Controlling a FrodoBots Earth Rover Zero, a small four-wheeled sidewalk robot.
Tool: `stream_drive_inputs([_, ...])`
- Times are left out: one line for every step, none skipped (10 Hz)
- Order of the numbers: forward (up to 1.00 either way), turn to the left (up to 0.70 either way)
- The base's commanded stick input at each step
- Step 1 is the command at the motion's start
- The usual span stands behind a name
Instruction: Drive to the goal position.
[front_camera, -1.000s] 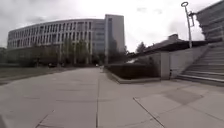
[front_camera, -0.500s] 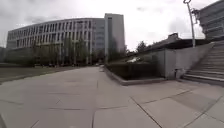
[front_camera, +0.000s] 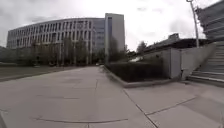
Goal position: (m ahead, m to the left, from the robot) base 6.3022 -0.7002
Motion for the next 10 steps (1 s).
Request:
stream_drive_inputs([0.70, 0.02])
stream_drive_inputs([0.70, 0.02])
stream_drive_inputs([0.70, 0.02])
stream_drive_inputs([0.70, 0.02])
stream_drive_inputs([0.70, 0.02])
stream_drive_inputs([0.70, 0.21])
stream_drive_inputs([0.70, 0.37])
stream_drive_inputs([0.70, 0.37])
stream_drive_inputs([0.70, 0.05])
stream_drive_inputs([0.70, 0.02])
